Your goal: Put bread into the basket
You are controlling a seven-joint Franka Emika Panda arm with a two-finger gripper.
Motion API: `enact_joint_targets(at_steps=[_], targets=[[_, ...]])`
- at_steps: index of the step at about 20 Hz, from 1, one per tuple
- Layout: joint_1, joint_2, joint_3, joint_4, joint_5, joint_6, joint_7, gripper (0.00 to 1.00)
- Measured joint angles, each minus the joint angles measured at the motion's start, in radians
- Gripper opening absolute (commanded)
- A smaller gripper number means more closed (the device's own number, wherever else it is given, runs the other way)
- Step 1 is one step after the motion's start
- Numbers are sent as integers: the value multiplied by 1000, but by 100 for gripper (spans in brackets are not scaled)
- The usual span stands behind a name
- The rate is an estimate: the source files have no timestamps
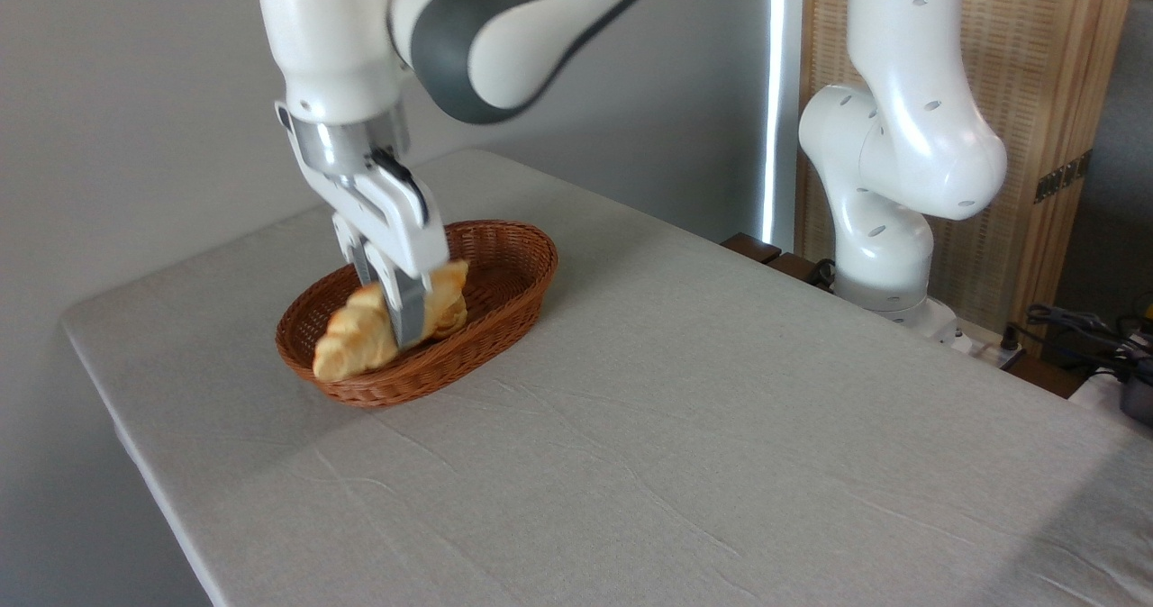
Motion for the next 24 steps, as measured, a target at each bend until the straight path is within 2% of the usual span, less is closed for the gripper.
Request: enact_joint_targets(at_steps=[2,3,4,5,6,11,24], targets=[[-1,0,-66,3,-1,-5,-39,43],[-2,1,-99,3,-1,-5,-66,52],[-2,2,-131,3,-1,-6,-89,76],[-3,3,-156,3,-1,-6,-104,89],[-3,6,-176,3,-1,-6,-112,98],[-4,28,-206,3,-1,-7,-113,100],[-2,45,-207,3,-1,-7,-113,100]])
